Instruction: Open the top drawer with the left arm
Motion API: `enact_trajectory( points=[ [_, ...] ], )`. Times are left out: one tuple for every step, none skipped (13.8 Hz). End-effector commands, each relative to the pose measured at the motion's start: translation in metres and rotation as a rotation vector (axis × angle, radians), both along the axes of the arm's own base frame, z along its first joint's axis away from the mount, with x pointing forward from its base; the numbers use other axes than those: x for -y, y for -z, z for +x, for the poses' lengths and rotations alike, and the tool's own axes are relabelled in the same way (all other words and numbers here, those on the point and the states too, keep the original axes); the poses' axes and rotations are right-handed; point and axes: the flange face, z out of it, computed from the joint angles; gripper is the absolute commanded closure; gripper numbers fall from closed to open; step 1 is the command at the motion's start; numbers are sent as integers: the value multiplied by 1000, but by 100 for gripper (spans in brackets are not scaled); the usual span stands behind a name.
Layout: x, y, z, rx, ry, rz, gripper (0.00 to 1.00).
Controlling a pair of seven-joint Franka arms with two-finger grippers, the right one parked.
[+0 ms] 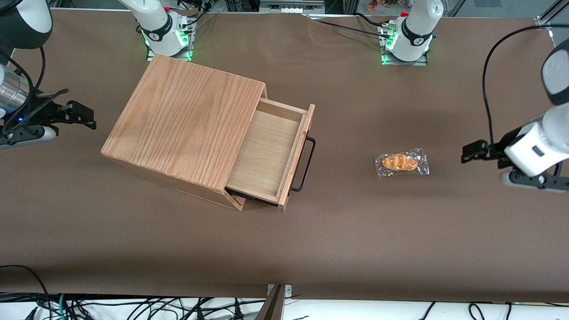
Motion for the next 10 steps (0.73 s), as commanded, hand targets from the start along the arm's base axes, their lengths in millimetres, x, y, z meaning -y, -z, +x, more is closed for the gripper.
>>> enact_trajectory(
  points=[
    [4,-29,-49,24,61,23,0],
    [17,-37,-61,26,81,9,0],
    [28,-46,-70,35,91,7,0],
    [33,-52,-76,30,99,5,0],
    [33,-55,-79,13,101,5,0],
    [32,-55,-79,13,97,6,0],
    [27,-55,-79,13,85,7,0],
    [25,-56,-77,21,80,19,0],
    [25,-57,-76,27,79,16,0],
    [24,-58,-74,44,80,20,0]
  ],
)
